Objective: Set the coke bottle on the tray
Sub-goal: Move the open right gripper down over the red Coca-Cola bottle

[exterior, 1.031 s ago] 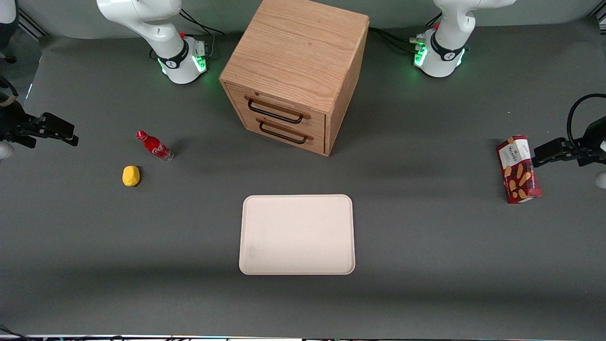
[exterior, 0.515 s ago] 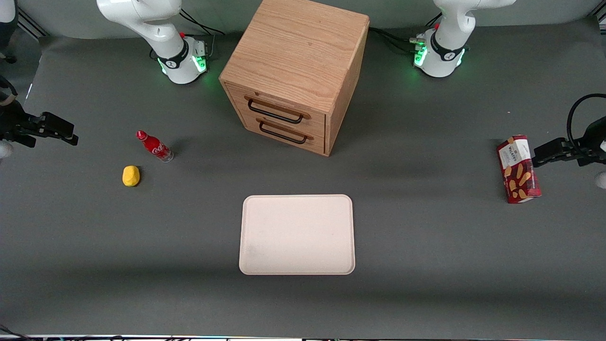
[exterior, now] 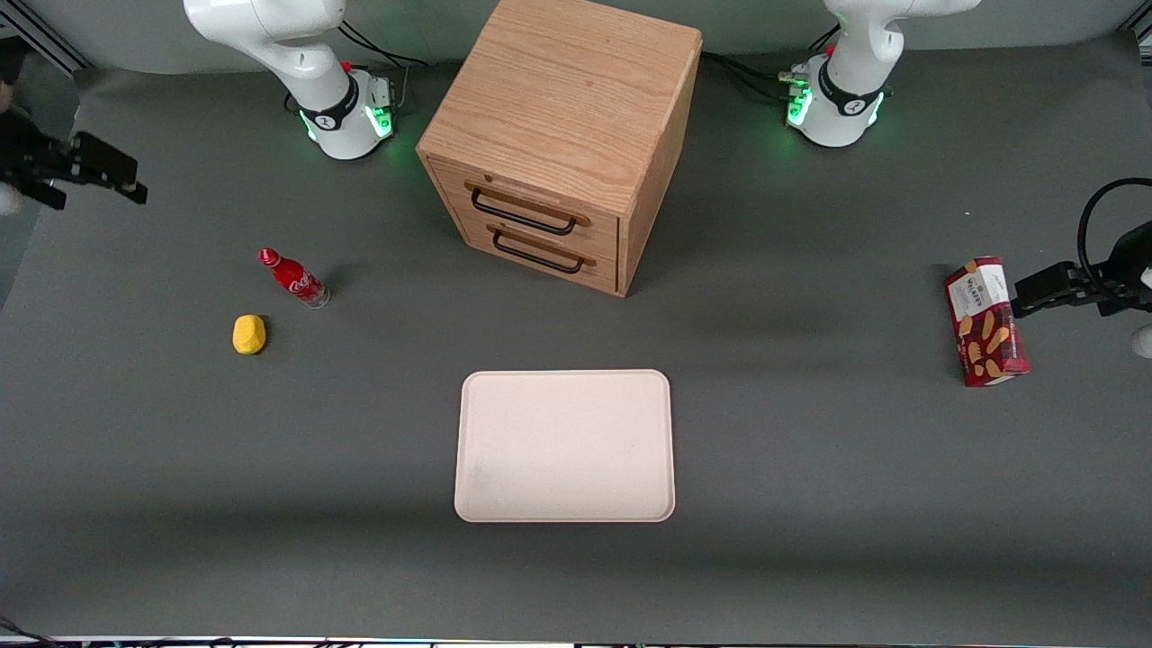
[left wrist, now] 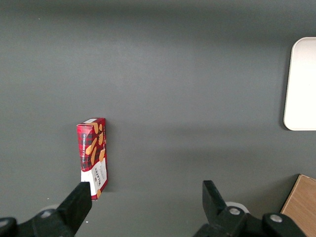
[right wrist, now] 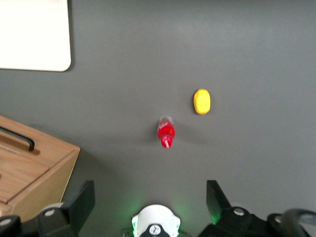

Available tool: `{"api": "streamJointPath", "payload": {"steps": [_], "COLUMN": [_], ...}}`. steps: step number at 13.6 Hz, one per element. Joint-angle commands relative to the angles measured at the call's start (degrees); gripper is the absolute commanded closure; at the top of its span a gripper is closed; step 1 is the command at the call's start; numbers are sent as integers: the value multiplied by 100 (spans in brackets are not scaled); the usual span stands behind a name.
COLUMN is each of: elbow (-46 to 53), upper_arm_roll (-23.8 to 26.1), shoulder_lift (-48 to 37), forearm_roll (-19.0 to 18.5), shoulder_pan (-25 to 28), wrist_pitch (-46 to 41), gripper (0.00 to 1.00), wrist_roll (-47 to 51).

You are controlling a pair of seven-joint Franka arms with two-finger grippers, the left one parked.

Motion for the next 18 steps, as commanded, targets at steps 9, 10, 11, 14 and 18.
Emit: {"api": "streamJointPath", "payload": {"steps": [9,10,11,14,18], "elbow": [-2334,-2641,-2906,-3758,-4725], "upper_arm_roll": [-382,-391,-409,-523,-532], "shoulder_lift": [-1103,-1139,-1148,-1130,-1130], "forearm_roll": [45,44,36,36,36], "shoulder_pan": [262,262,262,262,262], "wrist_pitch": [1159,1492,1818,2890,4033], "gripper": [0,0,0,0,0], "wrist_roll": [153,153,153,153,162]}}
